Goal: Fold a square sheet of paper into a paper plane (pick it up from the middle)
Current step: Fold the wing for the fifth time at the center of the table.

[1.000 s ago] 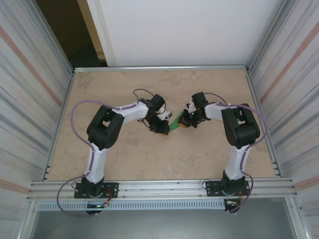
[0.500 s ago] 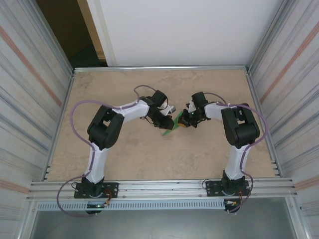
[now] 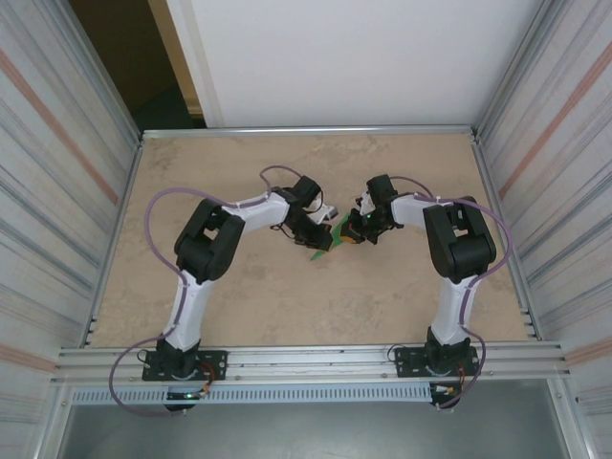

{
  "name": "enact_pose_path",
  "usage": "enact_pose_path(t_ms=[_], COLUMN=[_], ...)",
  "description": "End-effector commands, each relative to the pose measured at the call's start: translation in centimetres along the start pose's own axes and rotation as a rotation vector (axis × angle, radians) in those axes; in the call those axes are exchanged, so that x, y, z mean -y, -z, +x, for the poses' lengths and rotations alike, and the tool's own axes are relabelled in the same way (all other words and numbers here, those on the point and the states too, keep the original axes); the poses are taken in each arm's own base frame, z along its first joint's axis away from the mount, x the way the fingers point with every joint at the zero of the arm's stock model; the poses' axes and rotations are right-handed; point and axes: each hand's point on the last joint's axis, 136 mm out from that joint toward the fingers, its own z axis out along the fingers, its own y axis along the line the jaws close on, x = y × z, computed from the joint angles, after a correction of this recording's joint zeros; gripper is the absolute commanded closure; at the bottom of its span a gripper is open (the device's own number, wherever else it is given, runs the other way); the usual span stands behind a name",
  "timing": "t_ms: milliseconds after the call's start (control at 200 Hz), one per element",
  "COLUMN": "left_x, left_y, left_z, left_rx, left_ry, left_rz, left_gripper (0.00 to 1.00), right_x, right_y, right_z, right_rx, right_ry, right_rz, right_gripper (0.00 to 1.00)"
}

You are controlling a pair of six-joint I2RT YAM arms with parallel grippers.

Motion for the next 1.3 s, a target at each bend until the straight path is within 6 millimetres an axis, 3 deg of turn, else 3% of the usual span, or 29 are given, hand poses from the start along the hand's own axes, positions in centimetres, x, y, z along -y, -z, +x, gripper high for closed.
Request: enact_pose_path(t_ms=[0,160,251,366,496,651,812,1067,1293], left_x=[-1.3,-2.3,-2.8,-0.8,1.7,2.4,0.6,-2.1,-3.9], left_y=[1.2,3.1,4.3,6.1,7.2,4.4,1.7,0.8,0.0], left_z=[4.4,7.5,7.9,5.2,1.3,-0.6,-0.5,1.8,4.5], left_rx=[-0.102,-0.136,-0.124,-0.001,0.173,0.201,0.151,0.107,0.071], left_ry=[0.047,0.057,0.065,0.032,0.002,0.026,0.08,0.16,0.254], left_rz=[-0.062,-0.16,-0.206,-0.165,-0.108,-0.083,-0.125,-0.165,-0.156], left_gripper=[0.93,0.94,0.94,0.94,0.92,0.93,0.96,0.98,0.99], right_x=[9.2,9.0,8.7,7.4,4.2,2.2,1.7,0.8,1.3], right_y=[-2.0,-2.0,-2.1,-2.3,-2.6,-2.5,-1.9,-0.8,0.6], right_z=[3.2,3.2,3.2,3.2,3.7,3.5,3.1,2.2,-0.5], right_rx=[-0.082,-0.082,-0.082,-0.077,-0.074,-0.057,-0.043,-0.016,0.036], right_ry=[-0.117,-0.108,-0.097,-0.063,0.011,0.035,0.038,0.056,0.042], right_rz=[0.321,0.318,0.309,0.263,0.175,0.121,0.095,0.044,0.03], right_gripper=[0.98,0.98,0.98,0.98,0.97,0.97,0.97,0.97,0.97])
